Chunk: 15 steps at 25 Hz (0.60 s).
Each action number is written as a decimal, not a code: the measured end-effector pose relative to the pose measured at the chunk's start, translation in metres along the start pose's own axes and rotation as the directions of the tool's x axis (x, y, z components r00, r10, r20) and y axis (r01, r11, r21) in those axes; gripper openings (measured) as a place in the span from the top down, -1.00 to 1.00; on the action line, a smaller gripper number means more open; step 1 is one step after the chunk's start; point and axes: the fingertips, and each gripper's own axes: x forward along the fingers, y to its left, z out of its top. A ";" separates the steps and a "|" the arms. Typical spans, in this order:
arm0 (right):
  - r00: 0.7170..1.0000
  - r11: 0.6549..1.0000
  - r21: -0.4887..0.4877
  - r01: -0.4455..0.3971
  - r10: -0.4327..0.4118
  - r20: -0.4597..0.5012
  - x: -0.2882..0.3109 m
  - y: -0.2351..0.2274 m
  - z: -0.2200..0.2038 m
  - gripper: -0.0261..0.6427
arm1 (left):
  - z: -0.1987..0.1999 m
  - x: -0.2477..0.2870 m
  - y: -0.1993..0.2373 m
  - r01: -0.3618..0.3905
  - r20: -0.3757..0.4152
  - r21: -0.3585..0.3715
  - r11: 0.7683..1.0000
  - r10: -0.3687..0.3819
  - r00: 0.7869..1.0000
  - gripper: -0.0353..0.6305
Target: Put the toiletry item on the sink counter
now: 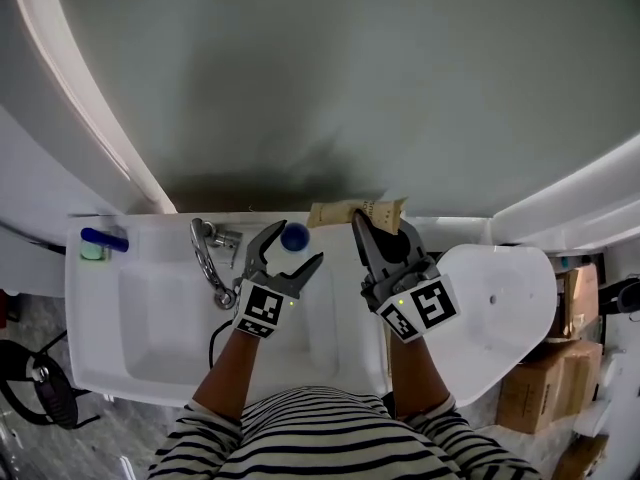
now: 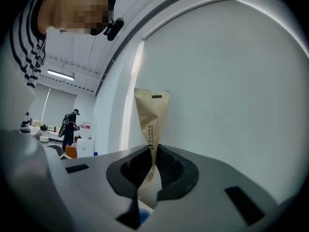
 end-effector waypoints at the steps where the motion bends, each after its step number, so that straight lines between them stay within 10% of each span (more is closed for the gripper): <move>1: 1.000 1.000 0.000 0.001 -0.001 0.006 -0.001 0.001 0.002 0.84 | 0.008 -0.004 -0.001 0.001 0.020 0.000 1.000 -0.001 1.000 -0.16; 9: 0.999 1.000 -0.003 0.013 -0.013 0.036 -0.007 0.007 0.013 0.84 | 0.069 -0.048 0.007 -0.060 0.179 0.033 0.998 0.054 0.982 0.88; 15: 0.999 1.000 0.005 0.019 -0.019 0.049 -0.016 0.010 0.018 0.84 | 0.108 -0.087 0.012 -0.095 0.273 -0.028 0.995 0.099 0.957 0.88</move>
